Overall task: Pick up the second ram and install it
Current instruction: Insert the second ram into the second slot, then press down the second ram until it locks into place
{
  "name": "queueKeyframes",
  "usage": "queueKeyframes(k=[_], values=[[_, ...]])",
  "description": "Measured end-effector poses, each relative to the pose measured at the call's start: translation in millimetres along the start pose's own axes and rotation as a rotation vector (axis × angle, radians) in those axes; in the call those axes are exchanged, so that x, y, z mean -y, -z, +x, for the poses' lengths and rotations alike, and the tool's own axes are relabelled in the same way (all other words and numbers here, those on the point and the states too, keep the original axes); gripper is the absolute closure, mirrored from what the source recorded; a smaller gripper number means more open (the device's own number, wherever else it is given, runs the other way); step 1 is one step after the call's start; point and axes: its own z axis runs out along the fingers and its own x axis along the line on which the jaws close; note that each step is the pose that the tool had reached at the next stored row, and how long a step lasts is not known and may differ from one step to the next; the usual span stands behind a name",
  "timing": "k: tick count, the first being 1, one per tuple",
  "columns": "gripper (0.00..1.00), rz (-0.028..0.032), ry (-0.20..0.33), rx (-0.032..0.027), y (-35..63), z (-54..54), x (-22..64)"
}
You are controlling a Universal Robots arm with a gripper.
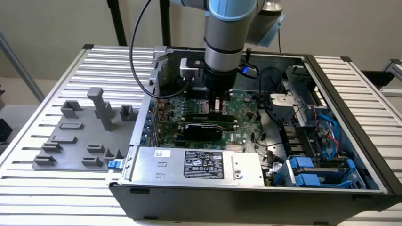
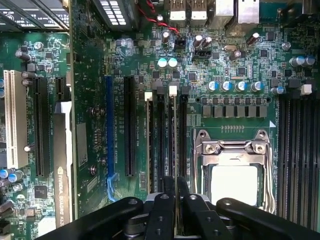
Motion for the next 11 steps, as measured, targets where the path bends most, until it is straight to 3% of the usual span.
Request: queueKeyframes(k=[3, 9, 10, 11], values=[[0.00, 0.0002, 0.000, 0.0004, 3.4, -0.1, 0.0], [0.00, 0.0002, 0.000, 0.0002, 20.7, -0.2, -0.4], [1.00, 0.0001, 0.000, 0.0002, 21.7, -0.3, -0.6], [1.00, 0.0002, 0.000, 0.0002, 21.8, -0.3, -0.6]])
